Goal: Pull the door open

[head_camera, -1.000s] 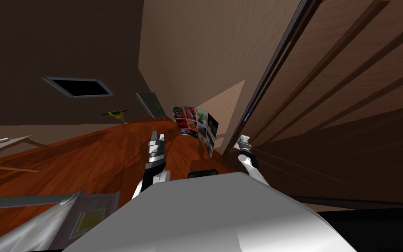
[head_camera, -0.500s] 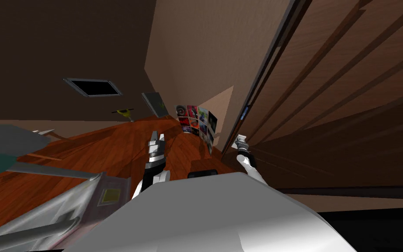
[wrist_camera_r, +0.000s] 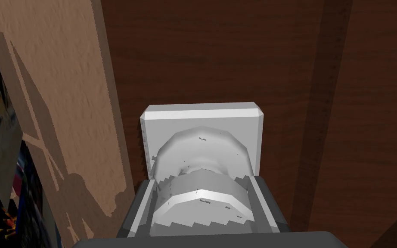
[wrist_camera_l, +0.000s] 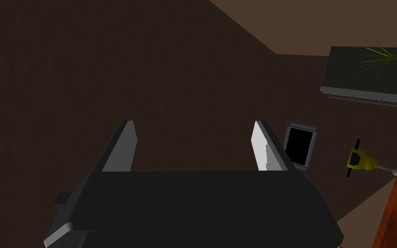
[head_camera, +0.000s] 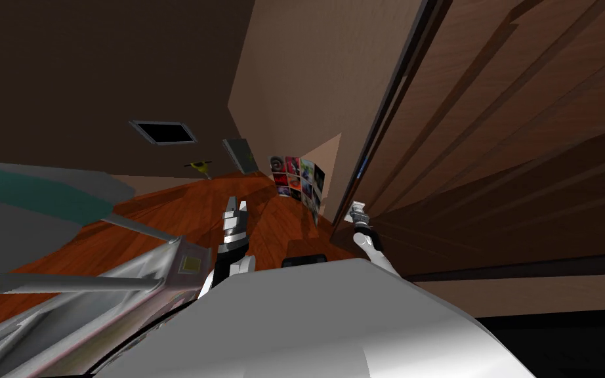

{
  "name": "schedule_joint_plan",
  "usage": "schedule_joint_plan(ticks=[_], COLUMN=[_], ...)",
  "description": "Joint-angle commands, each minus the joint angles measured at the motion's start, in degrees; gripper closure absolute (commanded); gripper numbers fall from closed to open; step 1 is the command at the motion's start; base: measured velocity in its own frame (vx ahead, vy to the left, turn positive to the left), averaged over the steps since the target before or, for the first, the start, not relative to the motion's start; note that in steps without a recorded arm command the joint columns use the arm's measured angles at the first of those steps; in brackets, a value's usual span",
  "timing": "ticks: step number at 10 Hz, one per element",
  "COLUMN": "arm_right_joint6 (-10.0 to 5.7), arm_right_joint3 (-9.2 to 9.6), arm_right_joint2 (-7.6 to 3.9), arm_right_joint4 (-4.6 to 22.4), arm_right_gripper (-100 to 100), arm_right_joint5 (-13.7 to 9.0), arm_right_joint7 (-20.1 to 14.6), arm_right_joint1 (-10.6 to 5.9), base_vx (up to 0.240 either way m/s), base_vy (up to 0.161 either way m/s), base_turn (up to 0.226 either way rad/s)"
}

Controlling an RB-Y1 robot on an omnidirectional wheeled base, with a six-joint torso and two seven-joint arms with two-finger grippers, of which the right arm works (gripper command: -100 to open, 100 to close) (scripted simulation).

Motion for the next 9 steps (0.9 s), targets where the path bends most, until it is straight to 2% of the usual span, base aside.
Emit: schedule_joint_plan(ticks=[1, 2, 3, 4, 6, 9], arm_right_joint6=[0.16, 0.19, -0.06, 0.0, -0.1, -0.37], arm_right_joint3=[0.99, 1.58, 1.36, 2.5, 3.18, 5.01], arm_right_joint2=[-0.41, -0.59, -0.6, -1.22, -1.76, -3.23], arm_right_joint4=[-0.67, -0.93, -0.4, -0.76, -1.08, -1.94], arm_right_gripper=[100, 100, 100, 100, 100, 100], arm_right_joint5=[0.32, 0.52, 0.49, 0.69, 0.82, 1.17], arm_right_joint7=[-0.53, -0.82, -0.89, -1.68, -2.24, -3.75], arm_right_joint1=[-0.01, 0.08, -0.1, 0.35, 0.61, 1.3], base_vx=[-0.233, -0.253, -0.11, -0.129, -0.219, -0.235], base_vy=[-0.022, -0.008, 0.003, 0.005, -0.017, -0.012], base_turn=[0.096, 0.077, 0.032, 0.106, 0.097, 0.116])
